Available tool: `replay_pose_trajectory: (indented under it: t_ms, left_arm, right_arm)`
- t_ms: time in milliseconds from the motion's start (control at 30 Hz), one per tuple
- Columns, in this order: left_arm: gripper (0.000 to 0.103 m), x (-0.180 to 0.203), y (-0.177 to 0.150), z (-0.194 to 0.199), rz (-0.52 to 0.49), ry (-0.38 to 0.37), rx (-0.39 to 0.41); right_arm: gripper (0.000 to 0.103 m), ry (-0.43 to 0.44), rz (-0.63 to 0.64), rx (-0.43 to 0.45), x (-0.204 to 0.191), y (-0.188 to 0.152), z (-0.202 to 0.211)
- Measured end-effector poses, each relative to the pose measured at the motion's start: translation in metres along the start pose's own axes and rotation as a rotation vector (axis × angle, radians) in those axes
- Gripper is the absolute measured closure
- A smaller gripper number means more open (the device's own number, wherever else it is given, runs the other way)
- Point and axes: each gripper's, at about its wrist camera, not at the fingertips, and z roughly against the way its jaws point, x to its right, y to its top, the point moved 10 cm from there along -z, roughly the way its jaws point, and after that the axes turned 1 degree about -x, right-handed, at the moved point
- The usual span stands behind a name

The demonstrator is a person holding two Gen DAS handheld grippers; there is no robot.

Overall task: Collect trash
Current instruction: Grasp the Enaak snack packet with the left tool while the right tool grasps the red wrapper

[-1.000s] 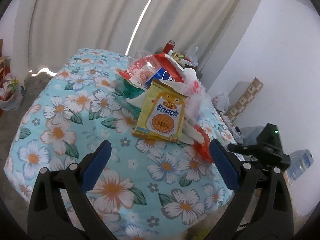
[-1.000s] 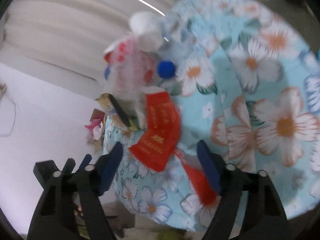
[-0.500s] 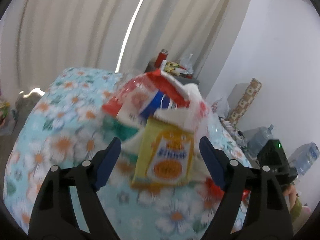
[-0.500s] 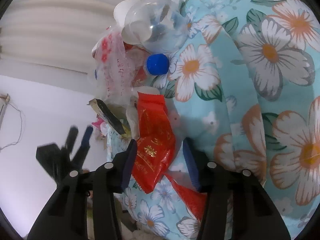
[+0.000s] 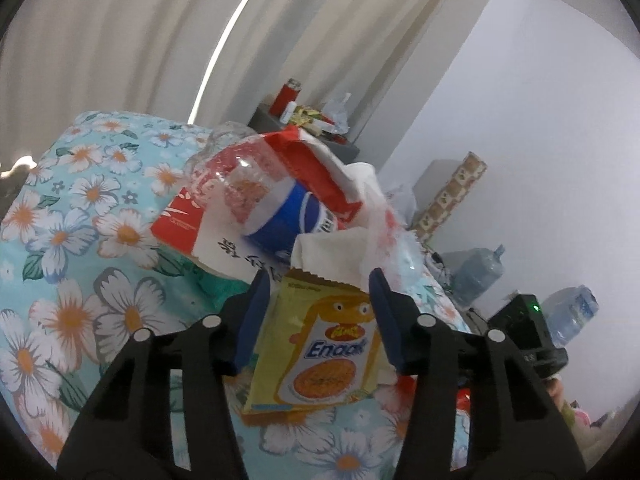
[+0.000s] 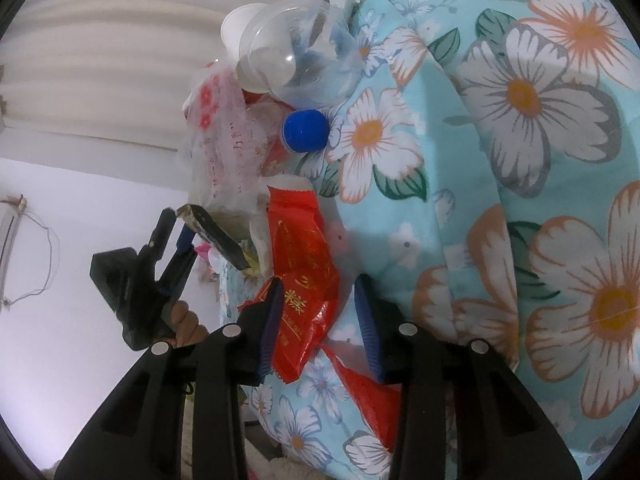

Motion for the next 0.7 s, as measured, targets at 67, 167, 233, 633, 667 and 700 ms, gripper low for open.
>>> replay_pose_trajectory:
  t_ms: [67, 167, 233, 633, 667, 700]
  left_arm:
    - [0.058, 0.006, -0.006, 0.007, -0.006, -0.011, -0.003]
    - [0.058, 0.012, -0.015, 0.017, -0.005, -0.015, -0.005]
    - [0.058, 0.015, -0.023, 0.025, -0.002, -0.013, -0.002]
    - [0.059, 0.022, -0.056, 0.04, -0.117, 0.109, -0.021]
    - [0.061, 0.023, -0.058, 0.039, -0.134, 0.121, -0.023]
    - [0.063, 0.024, -0.058, 0.039, -0.143, 0.124, -0.023]
  right_arm:
    - [0.067, -0.001, 0.001, -0.001, 0.001, 0.0, 0.0]
    - [0.067, 0.0, -0.001, 0.0, 0.001, 0.0, 0.0]
    - [0.067, 0.001, -0.007, 0.0, 0.002, 0.0, 0.001]
    - [0.067, -0.001, -0.038, -0.023, -0.007, -0.007, -0.008]
    - [0.067, -0.004, -0.036, -0.024, -0.008, -0.006, -0.01]
    - [0.067, -0.008, -0.032, -0.025, -0.009, -0.005, -0.013]
